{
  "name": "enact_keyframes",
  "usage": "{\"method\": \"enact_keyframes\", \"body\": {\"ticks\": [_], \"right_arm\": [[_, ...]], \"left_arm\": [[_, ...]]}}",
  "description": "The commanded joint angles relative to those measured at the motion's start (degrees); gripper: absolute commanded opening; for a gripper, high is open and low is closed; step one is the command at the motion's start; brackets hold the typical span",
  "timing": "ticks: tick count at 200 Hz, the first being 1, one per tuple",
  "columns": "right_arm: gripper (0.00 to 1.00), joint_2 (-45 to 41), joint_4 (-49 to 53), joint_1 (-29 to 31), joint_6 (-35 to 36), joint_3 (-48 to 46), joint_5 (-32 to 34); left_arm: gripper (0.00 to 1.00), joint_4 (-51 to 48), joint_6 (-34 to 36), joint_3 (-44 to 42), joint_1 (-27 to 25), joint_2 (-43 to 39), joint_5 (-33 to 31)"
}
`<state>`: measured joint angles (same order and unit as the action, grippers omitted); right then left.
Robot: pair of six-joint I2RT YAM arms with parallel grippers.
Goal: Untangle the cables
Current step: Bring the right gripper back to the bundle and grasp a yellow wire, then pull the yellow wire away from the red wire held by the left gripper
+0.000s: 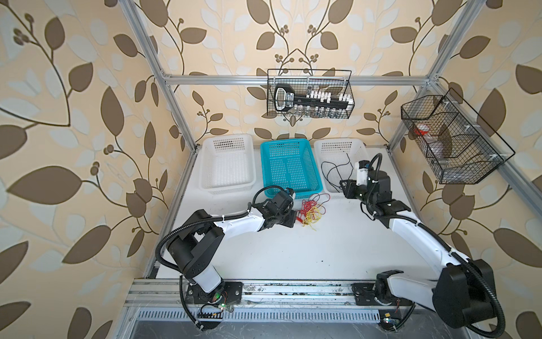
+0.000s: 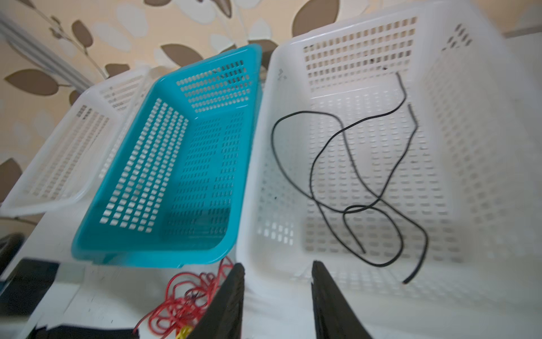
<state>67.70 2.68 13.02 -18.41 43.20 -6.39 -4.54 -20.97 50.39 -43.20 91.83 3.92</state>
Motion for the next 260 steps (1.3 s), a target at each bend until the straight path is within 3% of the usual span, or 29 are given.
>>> {"method": "enact_keyframes", "body": {"ticks": [1,43,91,166,191,224,260], "right_arm": [[0.39,-0.8,-0.9,3.5,-2.1,-2.9,-0.8],[0.42,-0.6,-5.1,8.0,-5.7,-7.0,-2.0],[0.44,-0.2,-3.1,13.3,-3.6,-7.9,-0.6],[0.4,8.9,-7.3,15.5,-2.5,-7.3,-1.8],[0.34,12.0,-7.4,16.3,-3.2,-6.4,-1.5],[0.07,12.7,-8.4,16.2,-4.2,-7.1,-0.8],[0.03,7.7,-8.0,16.2,-1.5,-8.9,-0.9]], "left_arm": [[0.0,1.7,1.7,-1.0,-0.3,-3.6,-1.1],[0.0,3.3,2.5,-2.8,-0.3,-6.3,-1.0],[0.0,4.7,2.7,-3.8,-0.3,-7.8,-0.6],[0.0,4.4,3.1,-2.7,-0.3,-6.3,-0.2],[0.0,4.3,3.2,-2.7,-0.3,-6.0,-0.8],[0.0,4.2,2.9,-2.7,-0.4,-5.5,-1.9],[0.0,2.5,2.4,-3.2,-0.3,-5.8,-5.5]]}}
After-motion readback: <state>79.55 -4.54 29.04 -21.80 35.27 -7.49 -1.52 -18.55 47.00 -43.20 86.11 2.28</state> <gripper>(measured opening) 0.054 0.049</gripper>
